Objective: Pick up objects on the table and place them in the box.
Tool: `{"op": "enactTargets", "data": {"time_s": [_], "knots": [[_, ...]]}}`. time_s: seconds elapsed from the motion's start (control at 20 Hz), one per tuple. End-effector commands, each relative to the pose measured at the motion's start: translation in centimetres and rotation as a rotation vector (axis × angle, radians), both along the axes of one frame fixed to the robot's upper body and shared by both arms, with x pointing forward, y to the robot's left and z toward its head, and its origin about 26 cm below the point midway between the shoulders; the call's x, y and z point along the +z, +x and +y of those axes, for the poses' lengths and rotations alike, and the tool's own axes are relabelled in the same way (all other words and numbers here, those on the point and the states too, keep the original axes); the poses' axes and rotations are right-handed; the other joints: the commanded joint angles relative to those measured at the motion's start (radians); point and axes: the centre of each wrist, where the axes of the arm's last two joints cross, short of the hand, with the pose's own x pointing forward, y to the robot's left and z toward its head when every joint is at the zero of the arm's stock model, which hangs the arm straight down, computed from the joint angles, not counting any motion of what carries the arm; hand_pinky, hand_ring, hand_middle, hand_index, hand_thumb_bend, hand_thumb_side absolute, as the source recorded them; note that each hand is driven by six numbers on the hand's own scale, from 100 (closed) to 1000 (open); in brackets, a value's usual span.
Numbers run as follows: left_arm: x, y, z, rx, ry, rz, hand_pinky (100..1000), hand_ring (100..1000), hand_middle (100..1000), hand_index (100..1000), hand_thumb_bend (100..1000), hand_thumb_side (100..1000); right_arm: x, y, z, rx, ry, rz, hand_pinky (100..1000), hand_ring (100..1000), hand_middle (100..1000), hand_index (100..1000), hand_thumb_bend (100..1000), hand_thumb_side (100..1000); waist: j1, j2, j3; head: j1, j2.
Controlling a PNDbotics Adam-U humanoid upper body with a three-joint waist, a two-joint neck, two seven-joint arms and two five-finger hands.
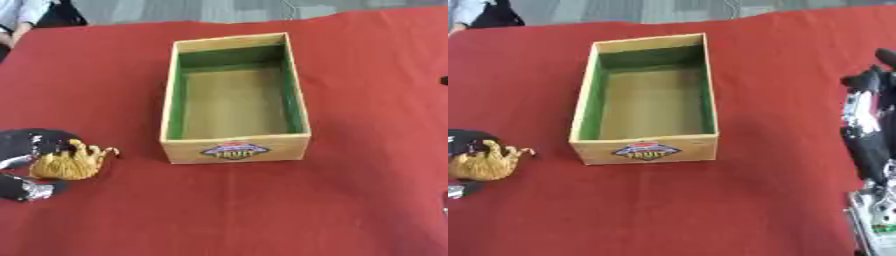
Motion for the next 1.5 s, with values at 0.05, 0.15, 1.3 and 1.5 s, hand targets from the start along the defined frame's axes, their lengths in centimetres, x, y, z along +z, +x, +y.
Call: {"op": "enactTargets", "data": {"time_s": [0.05,0.15,1.3,1.5], "knots": [[0.7,0.0,0.7,0.002,0.049,0.000,955,1000,967,980,429,1000,0.5,0.0,0.0,0.003,0.005,-0.018,934,578,403,779,100,408,-0.001,-0.015,0.003,0.002,-0.004],[0.8,0.1,0.6,0.007,0.047,-0.010,946,1000,957,959,392,994,0.5,0.0,0.1,0.006,0.007,-0.014,934,578,403,779,100,408,-0.001,-0.015,0.003,0.002,-0.006],[-1.0,1.0,0.2,-0.001,0.048,-0.222,833,927,837,652,100,457,0.4,0.0,0.1,0.008,0.018,-0.010,937,578,401,779,100,403,-0.004,-0.015,0.000,0.004,-0.004],[-1.1,0.8,0.1,-0.003,0.037,-0.211,819,913,822,622,100,305,0.4,0.0,0.1,0.007,0.019,-0.009,938,579,401,780,100,402,-0.003,-0.015,0.000,0.003,-0.005]]}}
